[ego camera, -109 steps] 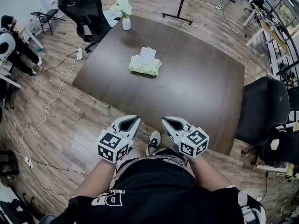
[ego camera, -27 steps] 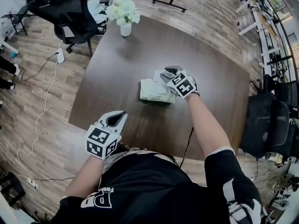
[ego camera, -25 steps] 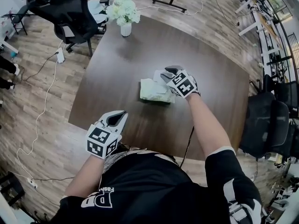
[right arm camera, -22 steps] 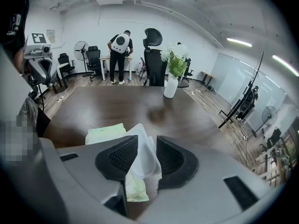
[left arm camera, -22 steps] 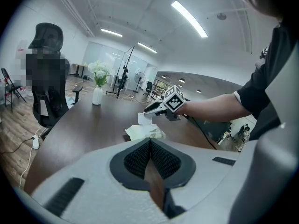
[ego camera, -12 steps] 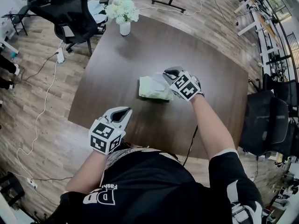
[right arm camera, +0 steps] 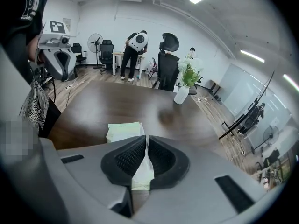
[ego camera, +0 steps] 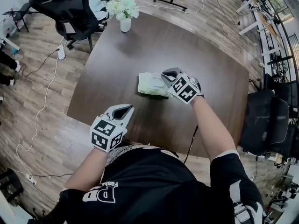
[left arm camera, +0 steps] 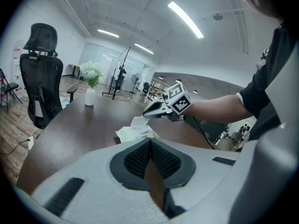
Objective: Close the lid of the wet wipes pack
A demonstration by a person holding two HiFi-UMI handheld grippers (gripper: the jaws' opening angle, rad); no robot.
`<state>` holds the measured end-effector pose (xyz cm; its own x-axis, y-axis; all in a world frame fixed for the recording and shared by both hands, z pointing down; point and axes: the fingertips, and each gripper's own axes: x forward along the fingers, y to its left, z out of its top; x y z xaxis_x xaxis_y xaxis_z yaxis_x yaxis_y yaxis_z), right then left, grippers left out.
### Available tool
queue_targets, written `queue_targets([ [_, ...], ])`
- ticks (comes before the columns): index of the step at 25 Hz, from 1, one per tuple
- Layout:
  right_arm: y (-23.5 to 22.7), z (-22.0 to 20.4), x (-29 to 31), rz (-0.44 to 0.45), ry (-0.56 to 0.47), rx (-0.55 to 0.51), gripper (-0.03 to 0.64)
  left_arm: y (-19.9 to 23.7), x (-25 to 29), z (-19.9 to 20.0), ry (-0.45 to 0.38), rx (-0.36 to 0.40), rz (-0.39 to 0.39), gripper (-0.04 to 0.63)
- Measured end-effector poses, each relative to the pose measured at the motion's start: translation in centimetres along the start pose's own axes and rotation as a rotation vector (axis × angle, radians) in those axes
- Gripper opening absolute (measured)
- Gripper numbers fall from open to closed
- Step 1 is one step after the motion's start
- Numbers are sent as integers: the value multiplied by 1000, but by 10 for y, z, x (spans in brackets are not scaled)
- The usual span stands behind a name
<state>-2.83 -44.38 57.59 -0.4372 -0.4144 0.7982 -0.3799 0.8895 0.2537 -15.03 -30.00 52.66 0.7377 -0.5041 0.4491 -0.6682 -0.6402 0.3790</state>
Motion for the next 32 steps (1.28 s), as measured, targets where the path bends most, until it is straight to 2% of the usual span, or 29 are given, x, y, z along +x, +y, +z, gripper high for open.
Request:
queue_targets([
  [7,21,-9,-1,19,-30,76,25,-4,5,1,0,-3,3,18],
  [19,58,-26,11,63,14,-2,25,-11,5,-1,6,-1,1,18],
  [32,70,-41,29,66,89,-50,40,-11,2,-5,9,-6,14,18],
])
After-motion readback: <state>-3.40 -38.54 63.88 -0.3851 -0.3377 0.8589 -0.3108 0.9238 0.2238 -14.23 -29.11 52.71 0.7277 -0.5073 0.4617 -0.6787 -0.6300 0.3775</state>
